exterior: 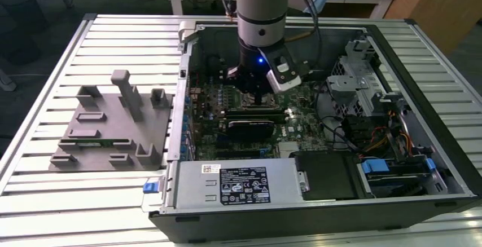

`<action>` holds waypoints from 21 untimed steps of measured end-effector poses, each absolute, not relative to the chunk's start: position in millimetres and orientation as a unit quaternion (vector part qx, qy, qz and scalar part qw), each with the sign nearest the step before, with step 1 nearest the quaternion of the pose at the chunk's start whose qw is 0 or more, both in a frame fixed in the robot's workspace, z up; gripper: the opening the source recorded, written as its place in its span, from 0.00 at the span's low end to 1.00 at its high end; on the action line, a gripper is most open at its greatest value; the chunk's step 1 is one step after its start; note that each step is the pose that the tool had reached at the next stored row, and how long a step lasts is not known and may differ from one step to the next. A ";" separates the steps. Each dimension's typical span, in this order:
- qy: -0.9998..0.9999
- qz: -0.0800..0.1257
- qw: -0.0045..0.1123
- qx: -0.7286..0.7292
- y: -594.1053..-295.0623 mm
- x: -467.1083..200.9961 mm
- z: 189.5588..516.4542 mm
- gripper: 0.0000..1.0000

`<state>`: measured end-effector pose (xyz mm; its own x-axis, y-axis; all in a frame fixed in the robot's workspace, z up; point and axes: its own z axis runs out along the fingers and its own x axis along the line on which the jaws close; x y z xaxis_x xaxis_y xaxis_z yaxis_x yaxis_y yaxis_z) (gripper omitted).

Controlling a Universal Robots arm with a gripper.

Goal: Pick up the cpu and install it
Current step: 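Install the second cpu locking lever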

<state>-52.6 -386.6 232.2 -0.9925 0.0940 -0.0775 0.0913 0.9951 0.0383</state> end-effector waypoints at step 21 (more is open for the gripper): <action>0.998 0.043 0.038 -0.009 -390.1 -71.3 218.8 0.11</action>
<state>-71.3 -390.1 218.8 -0.9970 -0.0148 -0.0766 -0.0214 0.9961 0.0859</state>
